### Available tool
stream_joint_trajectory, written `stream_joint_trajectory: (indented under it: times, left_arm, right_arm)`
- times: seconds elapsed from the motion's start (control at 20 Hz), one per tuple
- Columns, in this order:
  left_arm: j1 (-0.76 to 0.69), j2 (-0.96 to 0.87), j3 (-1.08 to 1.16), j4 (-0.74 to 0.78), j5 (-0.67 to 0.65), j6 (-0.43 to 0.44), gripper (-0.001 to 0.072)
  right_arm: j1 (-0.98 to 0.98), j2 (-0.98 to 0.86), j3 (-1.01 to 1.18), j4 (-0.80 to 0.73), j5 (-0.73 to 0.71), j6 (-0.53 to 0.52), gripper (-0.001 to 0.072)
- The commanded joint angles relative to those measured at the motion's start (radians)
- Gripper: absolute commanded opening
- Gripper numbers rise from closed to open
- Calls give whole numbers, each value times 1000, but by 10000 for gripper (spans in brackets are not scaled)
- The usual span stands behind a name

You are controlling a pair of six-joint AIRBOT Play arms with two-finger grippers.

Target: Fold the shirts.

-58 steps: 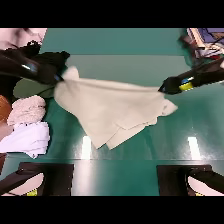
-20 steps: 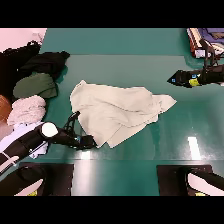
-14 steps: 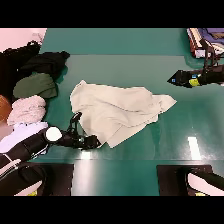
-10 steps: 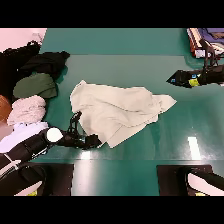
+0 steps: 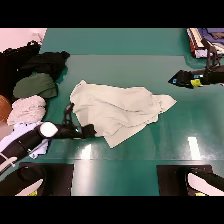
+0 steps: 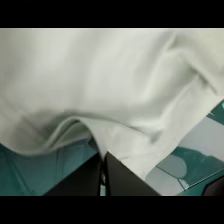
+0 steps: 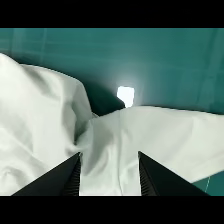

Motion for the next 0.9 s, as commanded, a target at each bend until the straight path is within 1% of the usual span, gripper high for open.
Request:
stream_joint_trajectory:
  times: [0.0,0.1,0.15,0.2,0.25,0.3,0.35,0.4,0.6,0.75,0.85]
  left_arm:
    - [209,52,86,166,-133,45,24]
    - [356,61,179,336,-233,45,24]
    - [419,61,227,407,-267,47,24]
    - [471,61,267,446,-284,65,25]
    - [524,61,303,457,-292,99,24]
    - [568,61,330,457,-295,121,24]
    - [605,61,349,457,-296,127,25]
    - [634,61,360,457,-298,136,24]
    - [658,61,360,457,-327,148,25]
    - [658,61,360,457,-329,148,25]
    - [658,61,360,456,-329,148,25]
  right_arm:
    - [-54,31,-1,-61,113,-17,409]
    - [-90,27,-3,-158,198,-24,409]
    - [-105,15,-3,-179,233,-38,409]
    - [-121,-6,-3,-178,258,-56,410]
    - [-131,-31,-3,-172,272,-67,416]
    - [-131,-59,-3,-173,274,-79,488]
    - [-127,-92,-3,-166,273,-87,513]
    - [-119,-130,-3,-144,273,-106,513]
    - [-36,-280,-3,-16,236,-176,512]
    - [54,-355,3,32,154,-233,512]
    - [112,-405,43,54,134,-261,512]
